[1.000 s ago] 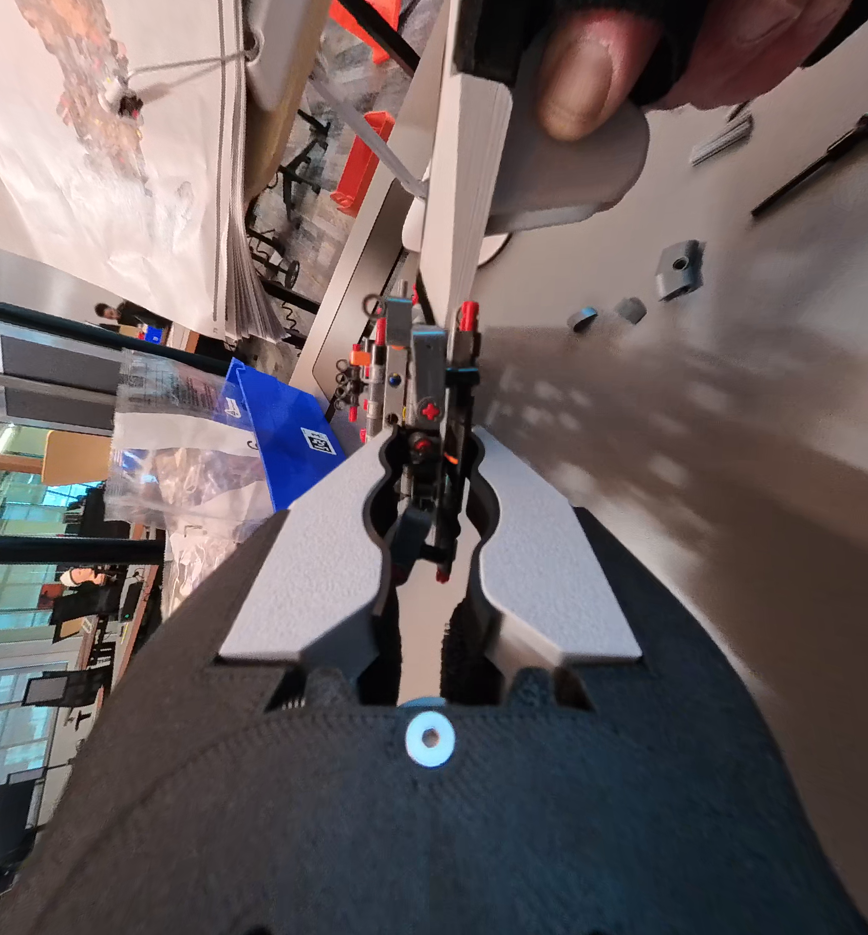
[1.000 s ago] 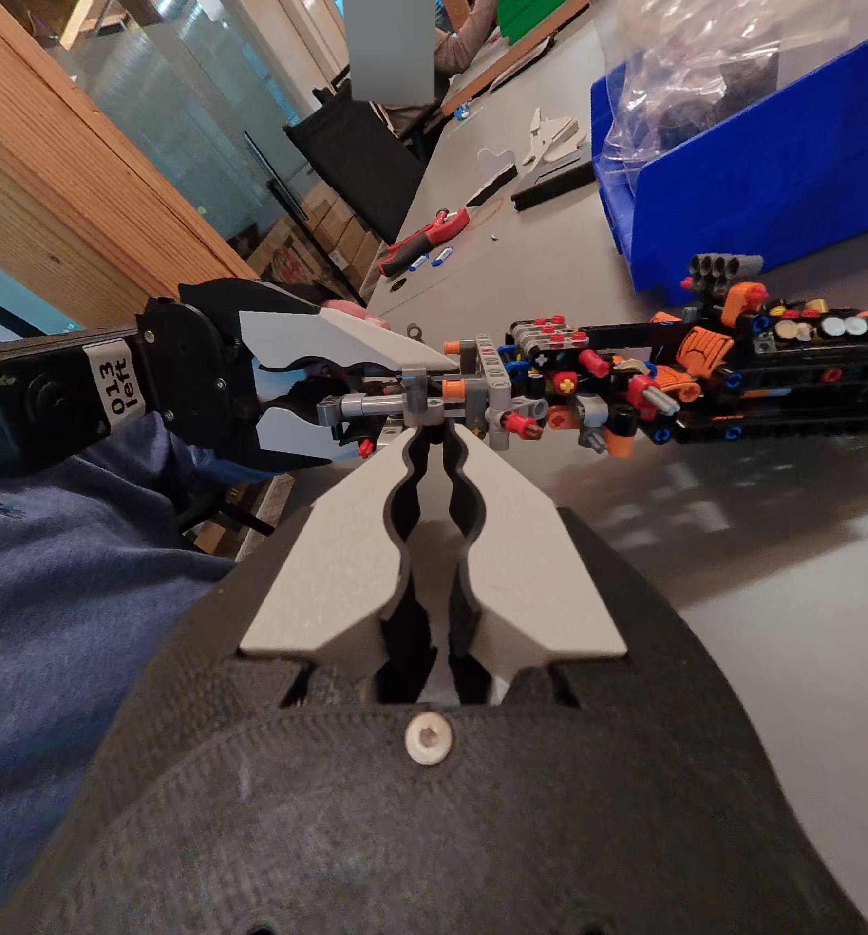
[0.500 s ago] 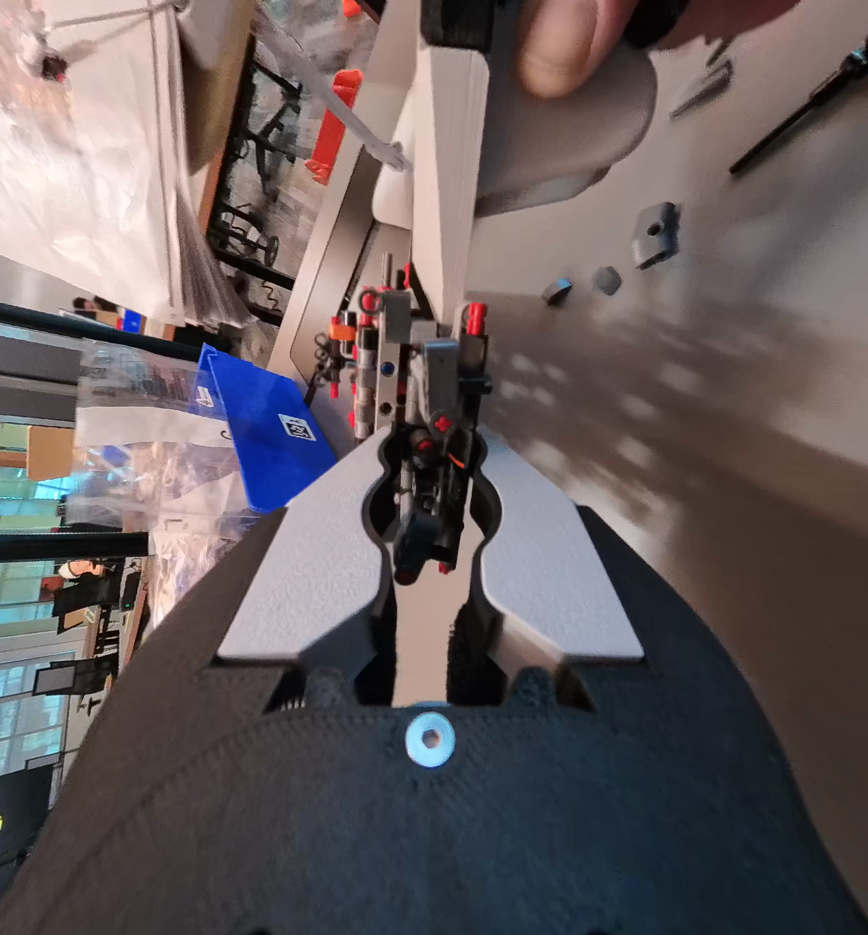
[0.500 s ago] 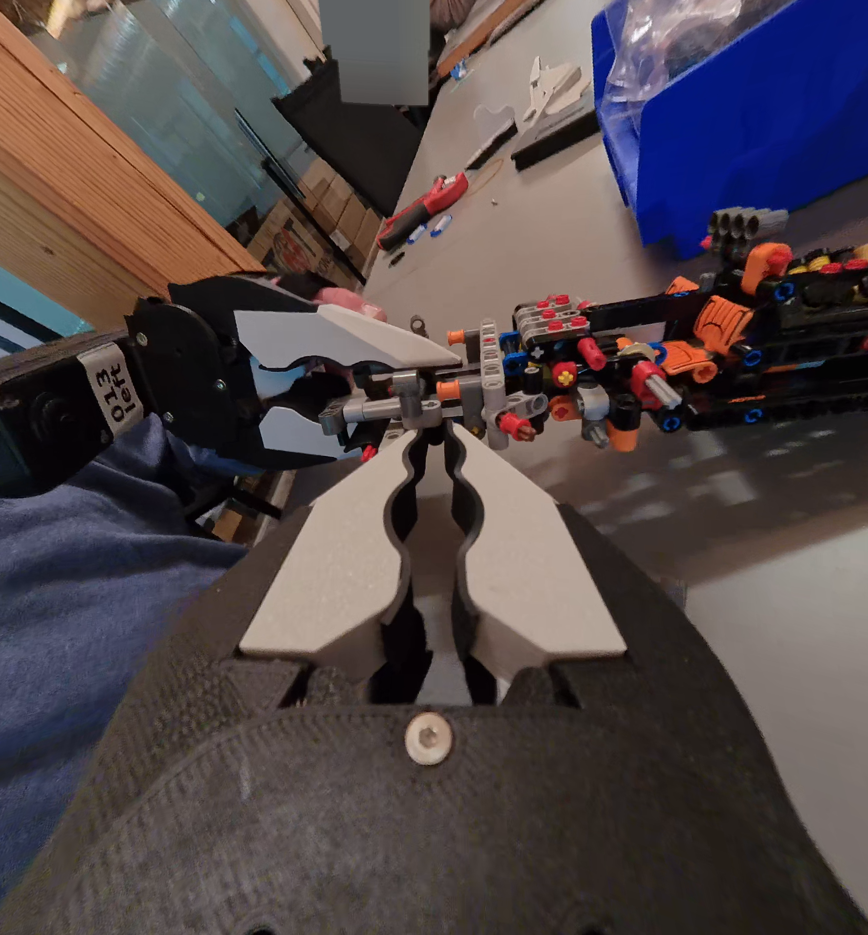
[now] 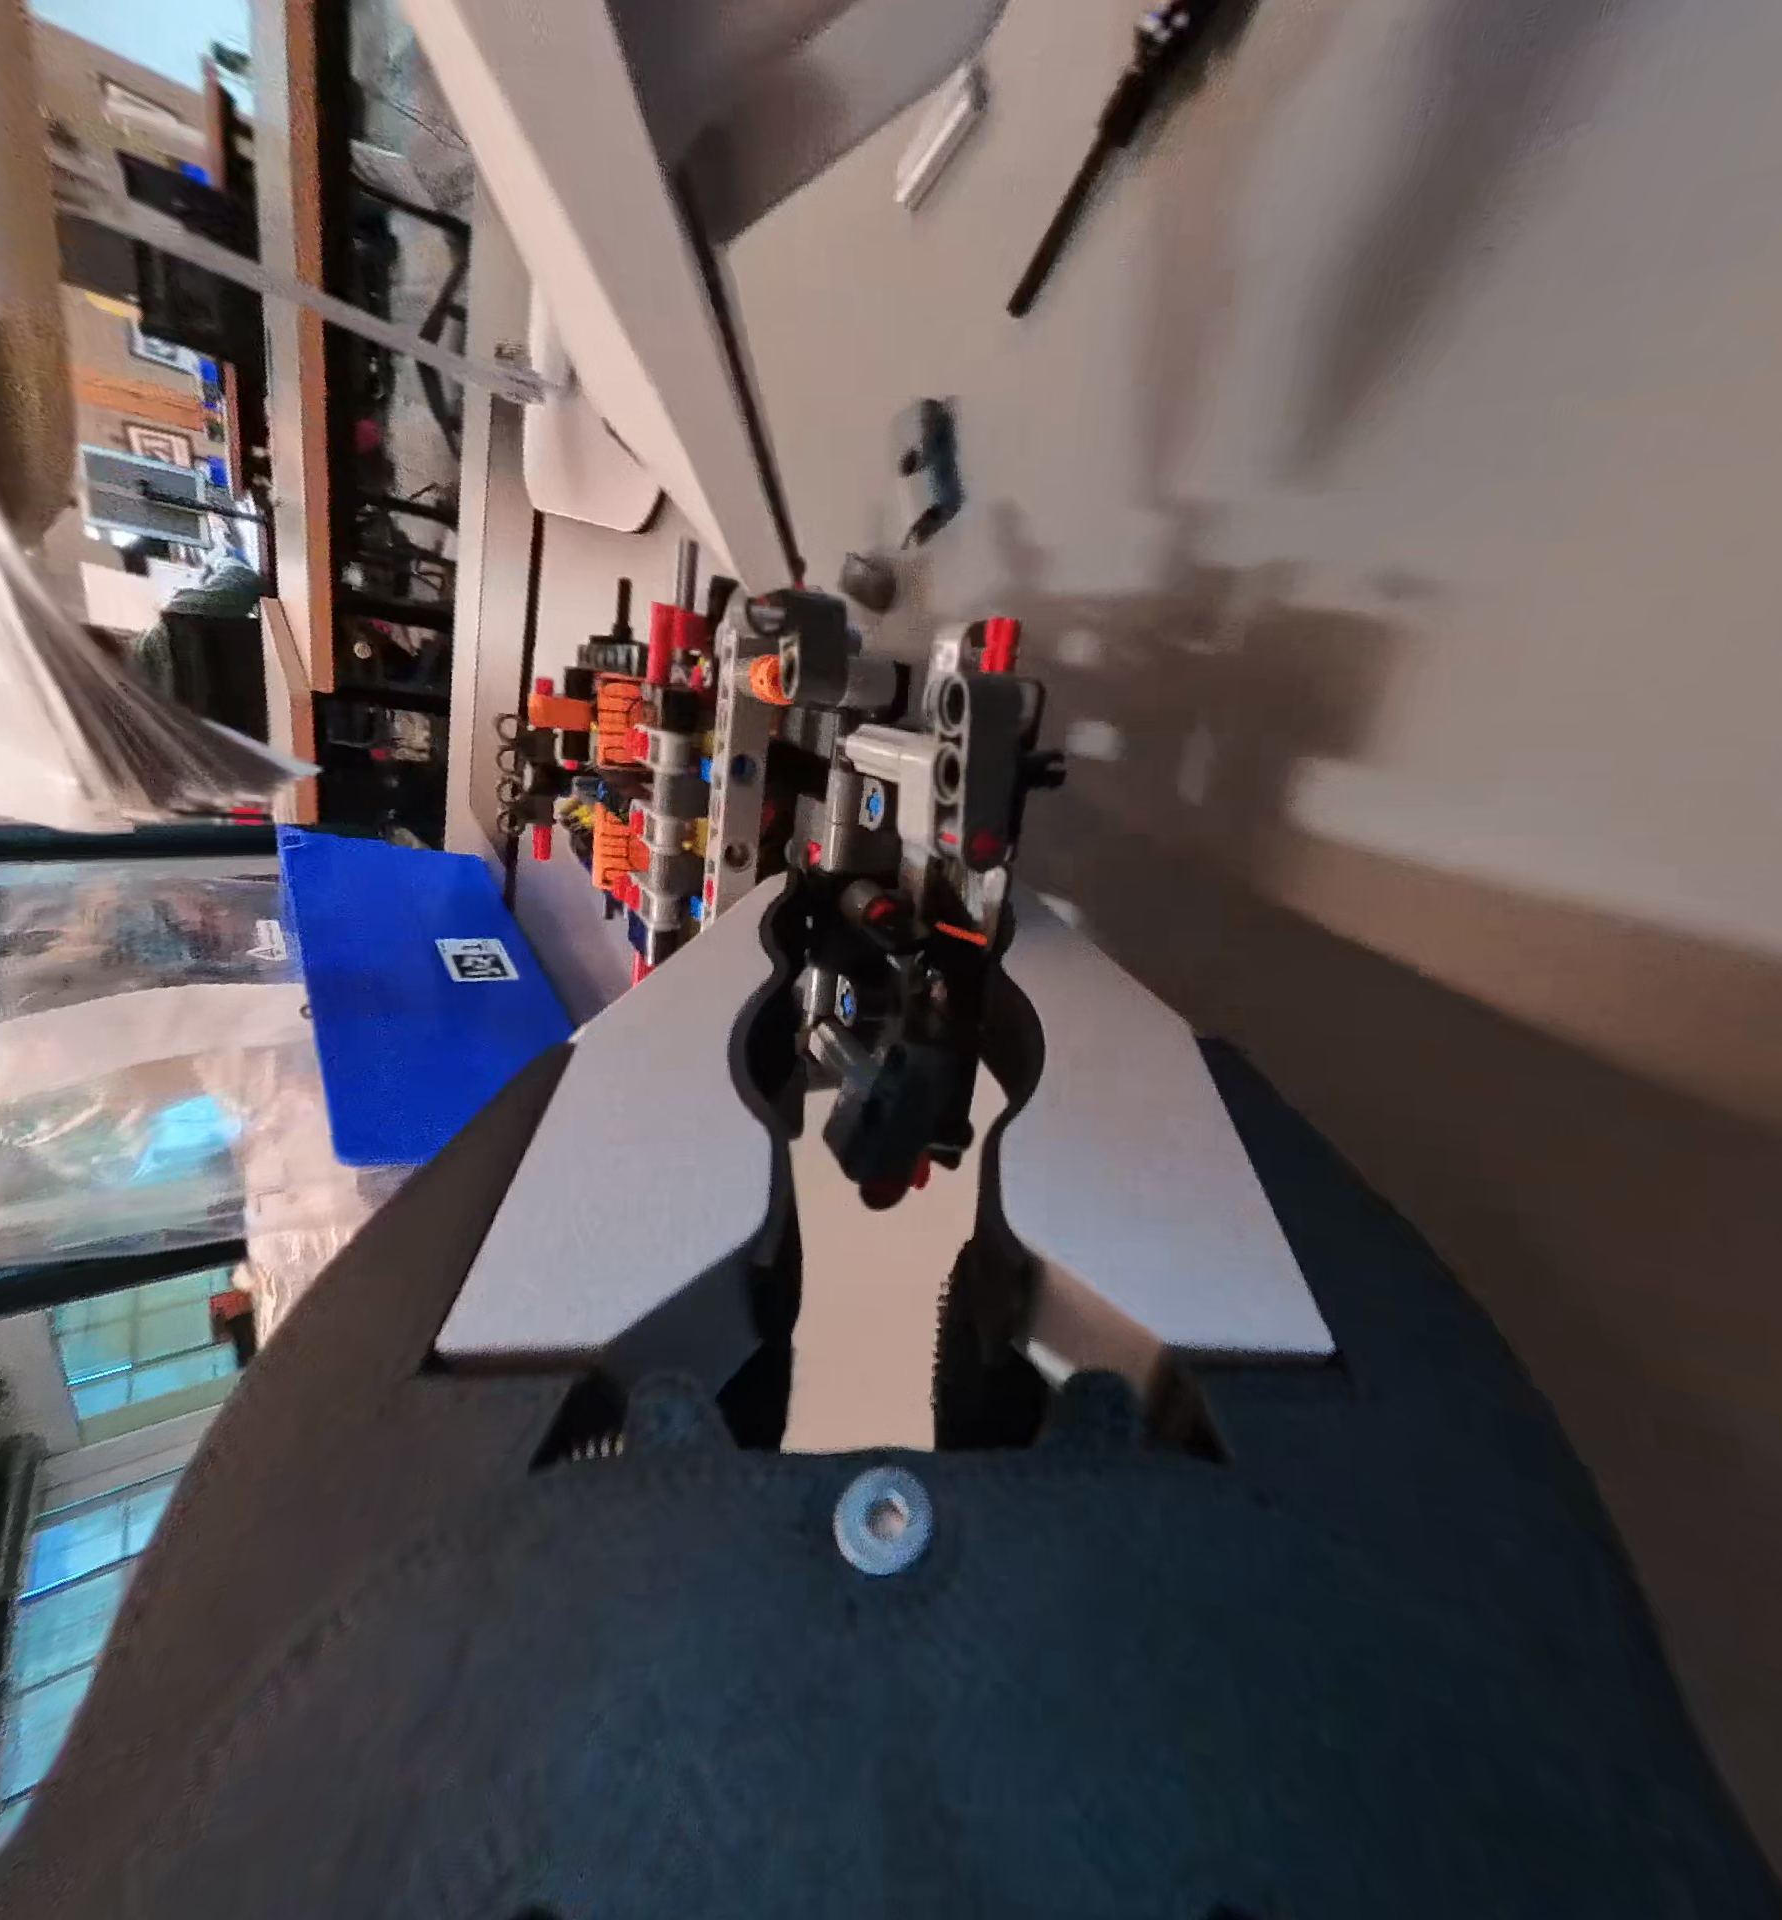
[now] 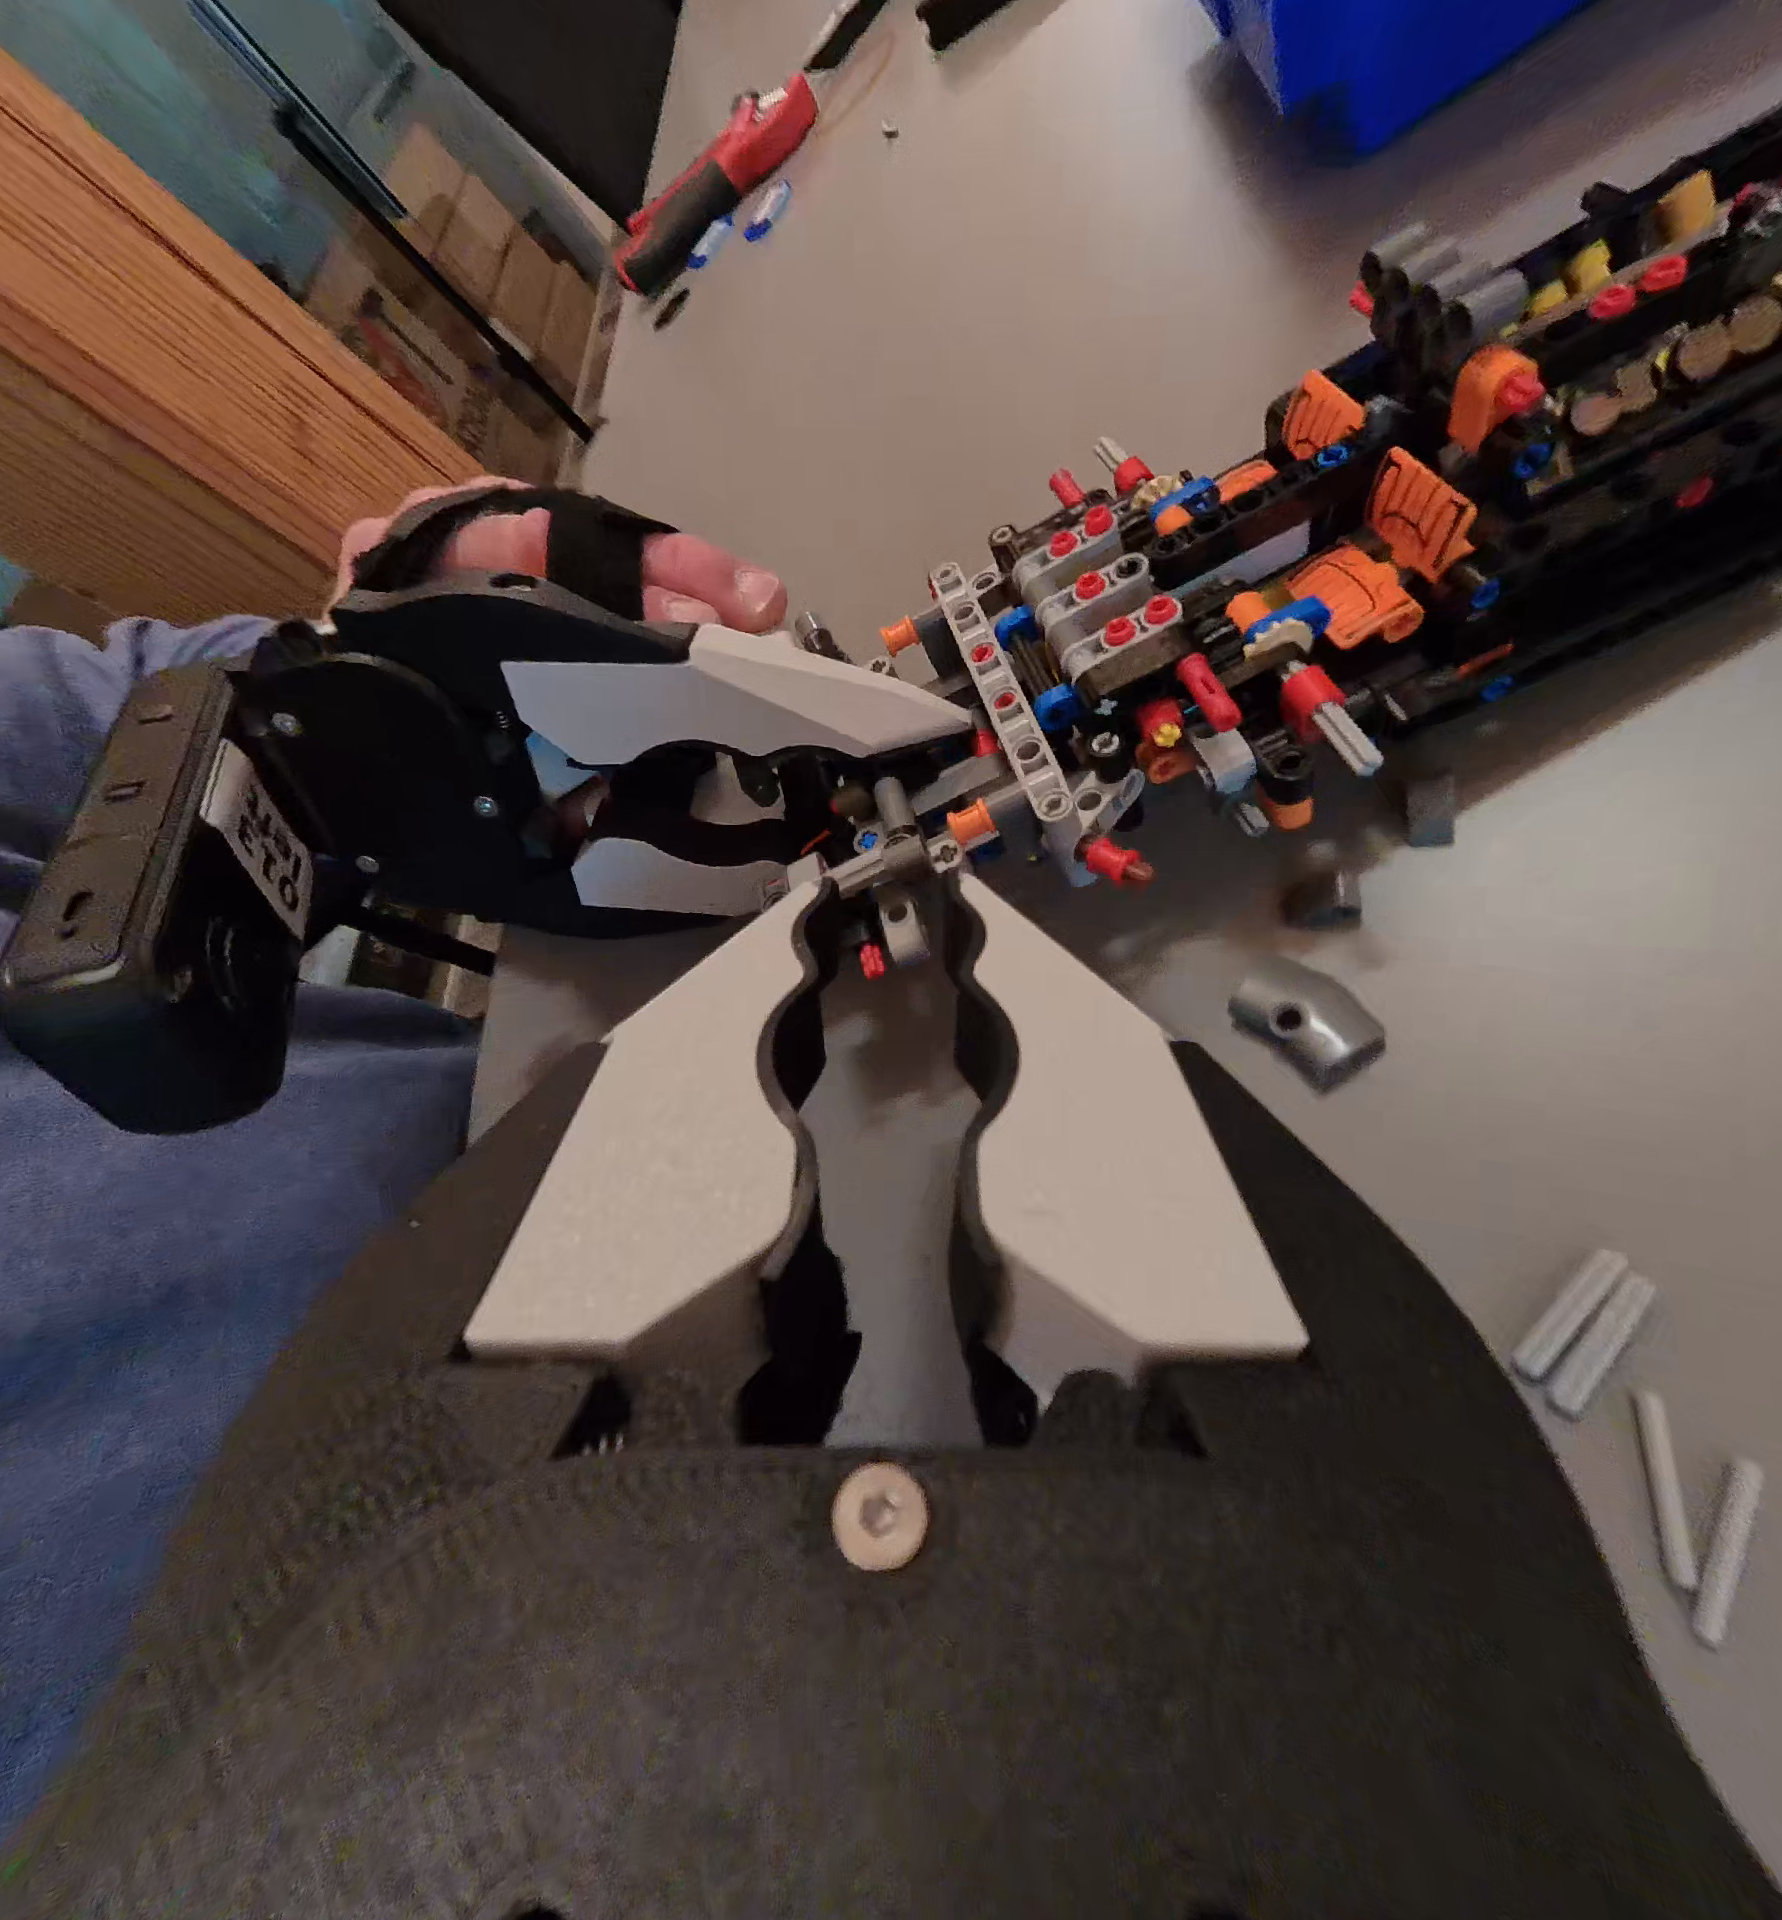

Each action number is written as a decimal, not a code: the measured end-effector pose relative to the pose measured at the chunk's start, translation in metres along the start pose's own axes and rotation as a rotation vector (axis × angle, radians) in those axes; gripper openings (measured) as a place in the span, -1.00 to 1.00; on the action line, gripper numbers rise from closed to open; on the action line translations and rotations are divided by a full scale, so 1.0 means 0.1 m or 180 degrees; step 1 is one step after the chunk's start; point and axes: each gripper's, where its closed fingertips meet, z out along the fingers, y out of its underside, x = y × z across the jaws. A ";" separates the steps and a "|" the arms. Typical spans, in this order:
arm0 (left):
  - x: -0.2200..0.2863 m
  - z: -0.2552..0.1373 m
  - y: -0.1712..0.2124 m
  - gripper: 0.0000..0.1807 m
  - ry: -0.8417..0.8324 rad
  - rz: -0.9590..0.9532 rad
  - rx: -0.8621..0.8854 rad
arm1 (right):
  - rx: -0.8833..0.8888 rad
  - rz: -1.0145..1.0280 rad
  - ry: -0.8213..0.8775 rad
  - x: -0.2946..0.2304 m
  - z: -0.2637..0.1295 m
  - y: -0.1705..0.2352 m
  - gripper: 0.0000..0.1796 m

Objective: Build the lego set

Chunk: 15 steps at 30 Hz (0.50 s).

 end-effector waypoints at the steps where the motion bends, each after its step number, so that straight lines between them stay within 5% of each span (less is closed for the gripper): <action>1: 0.05 0.01 -0.01 -0.67 0.0030 0.0024 0.0001 | -0.0038 -0.0019 0.0064 0.01 -0.01 0.05 -0.80; 15: 0.32 -0.27 -0.10 -0.33 0.0765 -0.0139 0.0116 | -0.0162 -0.0540 0.0452 -0.12 -0.14 0.34 -0.78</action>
